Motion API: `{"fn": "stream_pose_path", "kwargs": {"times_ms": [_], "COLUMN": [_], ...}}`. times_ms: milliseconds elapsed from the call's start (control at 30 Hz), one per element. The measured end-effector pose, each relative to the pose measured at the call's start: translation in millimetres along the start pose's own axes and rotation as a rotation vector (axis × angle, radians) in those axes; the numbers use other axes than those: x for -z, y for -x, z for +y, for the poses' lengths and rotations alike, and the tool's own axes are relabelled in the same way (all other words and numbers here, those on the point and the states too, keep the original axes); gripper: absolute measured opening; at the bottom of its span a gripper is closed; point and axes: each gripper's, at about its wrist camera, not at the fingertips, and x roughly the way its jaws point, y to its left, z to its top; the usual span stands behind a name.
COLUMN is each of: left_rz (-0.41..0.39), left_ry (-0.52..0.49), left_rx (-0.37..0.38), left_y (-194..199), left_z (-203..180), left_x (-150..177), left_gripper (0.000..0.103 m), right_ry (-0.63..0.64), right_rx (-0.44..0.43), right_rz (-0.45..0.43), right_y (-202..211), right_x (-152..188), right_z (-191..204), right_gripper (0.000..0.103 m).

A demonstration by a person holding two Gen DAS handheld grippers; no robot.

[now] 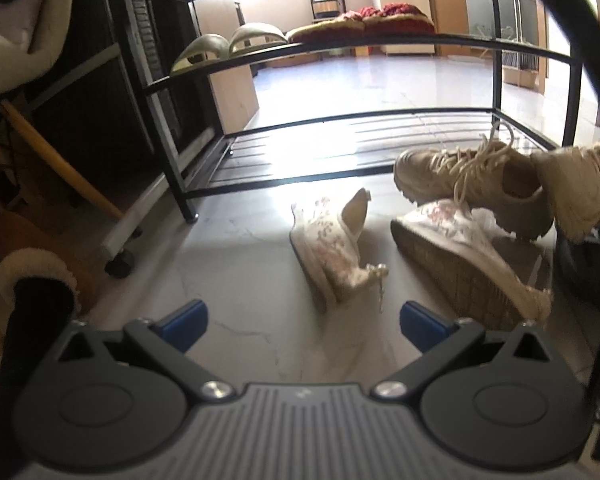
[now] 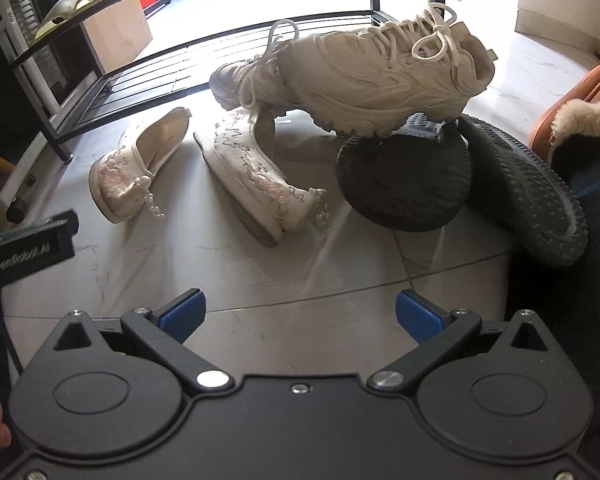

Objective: Organize scattered shoes
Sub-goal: 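Move the left gripper toward the white embroidered slip-on shoe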

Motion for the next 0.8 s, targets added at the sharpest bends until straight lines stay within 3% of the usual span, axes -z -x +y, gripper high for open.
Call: {"fn": "stream_pose_path", "kwargs": {"times_ms": [433, 800], "left_rz": [-0.032, -0.05], "left_ry": [0.079, 0.007], "left_rx": [0.026, 0.067], "left_y": [-45.1, -69.3], "left_z": [-2.1, -18.4], "left_x": [-23.0, -14.8], "left_gripper": [0.103, 0.103], "right_ry": [-0.04, -0.055], "right_rx": [0.051, 0.076], "right_rz": [0.016, 0.003], "right_y": [-1.3, -2.1], "right_x": [-0.2, -7.3], "right_z": [-23.1, -37.0], "right_gripper": [0.103, 0.103]}}
